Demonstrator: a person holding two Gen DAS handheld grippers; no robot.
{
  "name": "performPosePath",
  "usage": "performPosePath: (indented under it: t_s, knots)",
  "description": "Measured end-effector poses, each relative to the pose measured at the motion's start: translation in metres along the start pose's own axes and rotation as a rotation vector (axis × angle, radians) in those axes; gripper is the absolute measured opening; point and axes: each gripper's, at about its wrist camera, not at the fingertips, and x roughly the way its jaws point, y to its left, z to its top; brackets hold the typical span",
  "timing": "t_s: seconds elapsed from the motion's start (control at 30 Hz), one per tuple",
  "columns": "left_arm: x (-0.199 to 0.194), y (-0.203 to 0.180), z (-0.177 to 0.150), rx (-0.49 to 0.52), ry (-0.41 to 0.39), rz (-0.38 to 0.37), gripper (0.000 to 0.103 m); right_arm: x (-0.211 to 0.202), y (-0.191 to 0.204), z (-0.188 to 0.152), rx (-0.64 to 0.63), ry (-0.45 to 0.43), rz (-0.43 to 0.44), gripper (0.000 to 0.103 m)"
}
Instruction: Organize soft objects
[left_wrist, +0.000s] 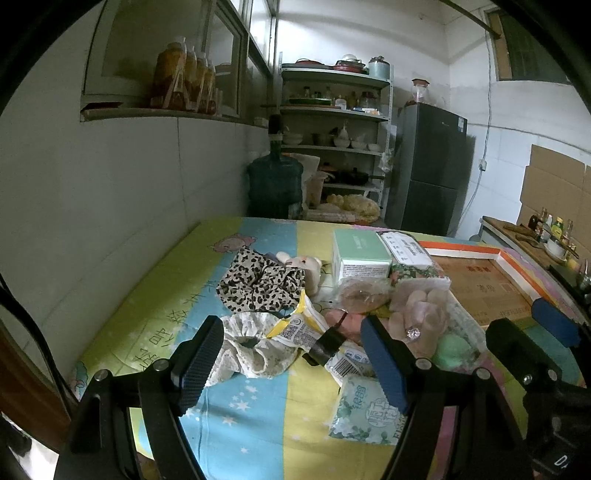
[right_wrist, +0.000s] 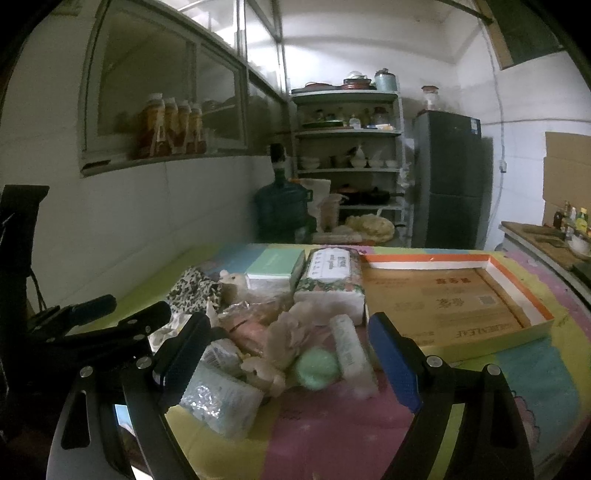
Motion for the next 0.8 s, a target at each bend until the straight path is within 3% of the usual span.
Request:
performPosePath:
  t_s: [0.8]
  knots:
    - [0.0026, 0.0004, -0.0031, 0.003, 0.012, -0.001, 0.077, 0.0039, -0.0017, -0.0036, -0.005, 0.01, 0.043, 0.088]
